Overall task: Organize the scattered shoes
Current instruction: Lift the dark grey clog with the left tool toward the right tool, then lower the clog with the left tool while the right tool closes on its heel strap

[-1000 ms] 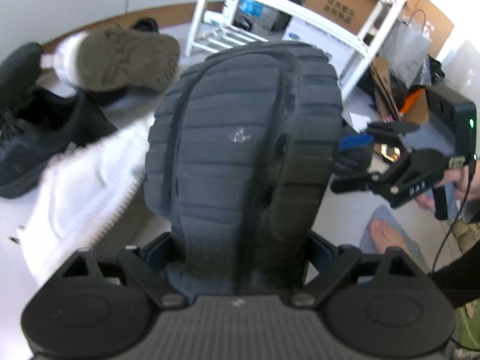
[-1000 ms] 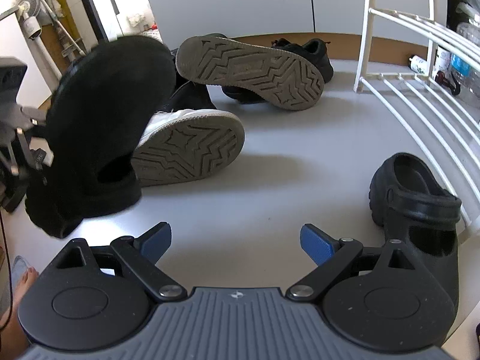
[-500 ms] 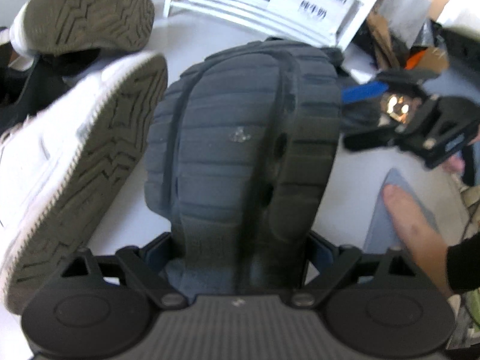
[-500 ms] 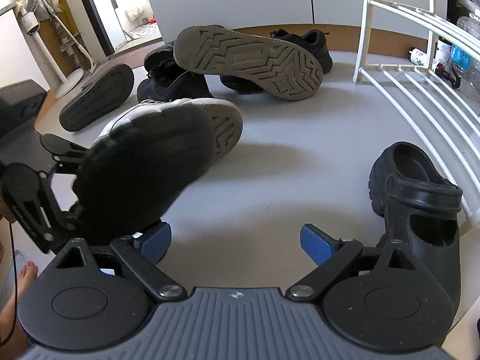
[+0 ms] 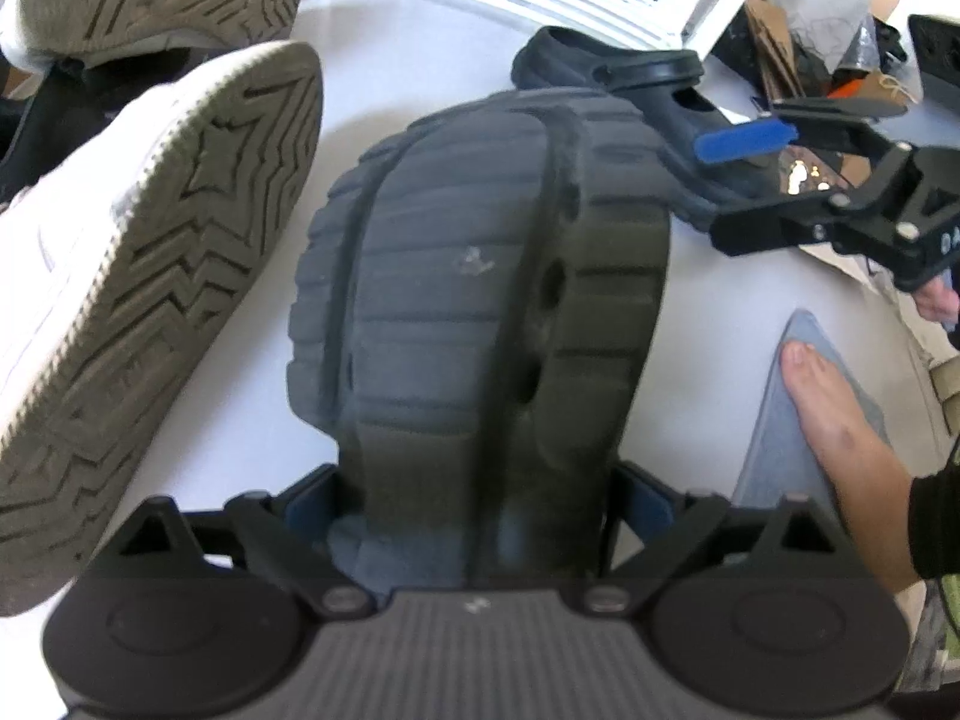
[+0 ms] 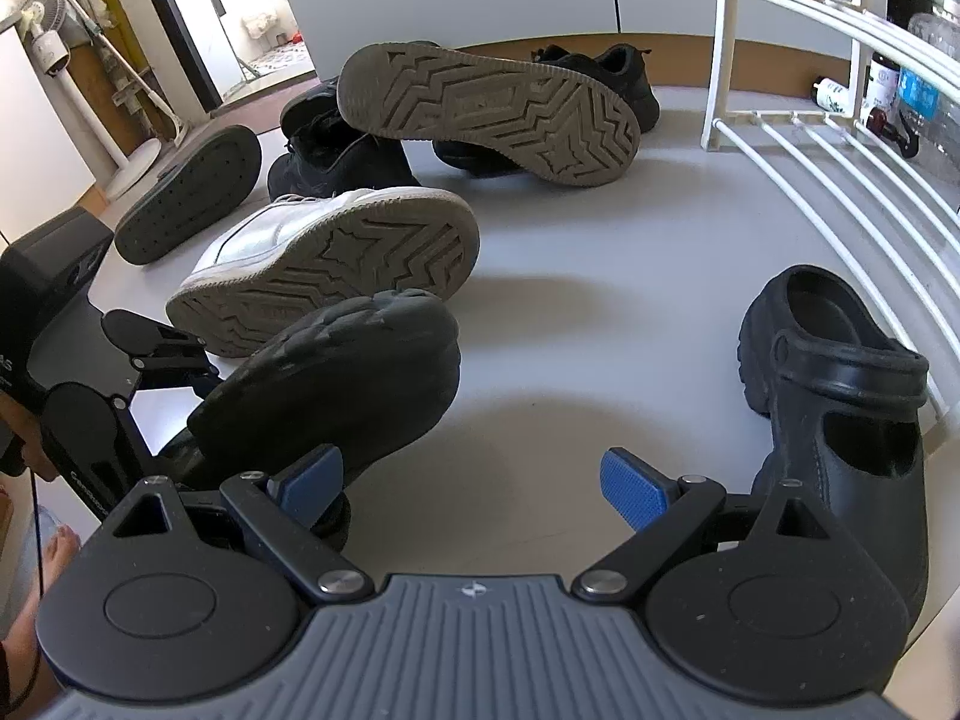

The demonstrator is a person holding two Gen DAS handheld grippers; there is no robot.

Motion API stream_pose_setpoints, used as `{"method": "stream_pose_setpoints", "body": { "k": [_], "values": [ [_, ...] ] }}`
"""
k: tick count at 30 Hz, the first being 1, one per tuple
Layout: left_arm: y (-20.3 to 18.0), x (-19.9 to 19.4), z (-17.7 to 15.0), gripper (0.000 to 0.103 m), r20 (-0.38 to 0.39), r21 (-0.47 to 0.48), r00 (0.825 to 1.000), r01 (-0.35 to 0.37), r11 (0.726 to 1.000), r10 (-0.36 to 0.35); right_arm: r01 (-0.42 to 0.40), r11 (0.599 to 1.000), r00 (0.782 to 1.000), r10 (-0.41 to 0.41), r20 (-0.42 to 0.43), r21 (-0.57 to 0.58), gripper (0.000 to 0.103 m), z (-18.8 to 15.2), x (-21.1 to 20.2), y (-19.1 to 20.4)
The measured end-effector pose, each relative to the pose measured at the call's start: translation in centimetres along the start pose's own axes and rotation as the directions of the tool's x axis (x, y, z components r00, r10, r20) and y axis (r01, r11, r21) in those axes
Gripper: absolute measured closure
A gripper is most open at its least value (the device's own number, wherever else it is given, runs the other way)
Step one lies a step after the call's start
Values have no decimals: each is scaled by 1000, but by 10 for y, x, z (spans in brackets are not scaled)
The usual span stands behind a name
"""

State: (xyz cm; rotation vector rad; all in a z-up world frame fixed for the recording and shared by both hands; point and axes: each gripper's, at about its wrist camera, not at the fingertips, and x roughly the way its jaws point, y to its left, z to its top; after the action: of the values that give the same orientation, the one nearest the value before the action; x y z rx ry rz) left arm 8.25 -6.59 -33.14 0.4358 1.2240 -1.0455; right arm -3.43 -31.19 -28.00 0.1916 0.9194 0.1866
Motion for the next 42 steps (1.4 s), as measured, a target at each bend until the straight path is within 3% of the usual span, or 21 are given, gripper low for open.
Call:
{"method": "stream_pose_setpoints", "body": {
  "k": [6,14,30,36,42],
  "values": [
    [-6,-6,4,5,9,4,999,-47,999,47,-5,1000,1000,5,-5,4,7,0,1,0],
    [6,-29,8,5,107,-72,987,-116,991,123,-6,1000,1000,6,-9,6,7,-1,1,0],
    [19,-70,1,8,168,-251,972,-118,961,163,-87,996,996,87,-13,-25,8,2,8,19],
    [9,-85,-9,10,207,-274,961,-124,954,185,-118,975,993,116,-23,-187,22,2,15,47],
    [6,-93,-25,10,263,-344,952,-60,937,158,-111,951,994,102,-46,-289,38,-2,20,64]
  ]
}}
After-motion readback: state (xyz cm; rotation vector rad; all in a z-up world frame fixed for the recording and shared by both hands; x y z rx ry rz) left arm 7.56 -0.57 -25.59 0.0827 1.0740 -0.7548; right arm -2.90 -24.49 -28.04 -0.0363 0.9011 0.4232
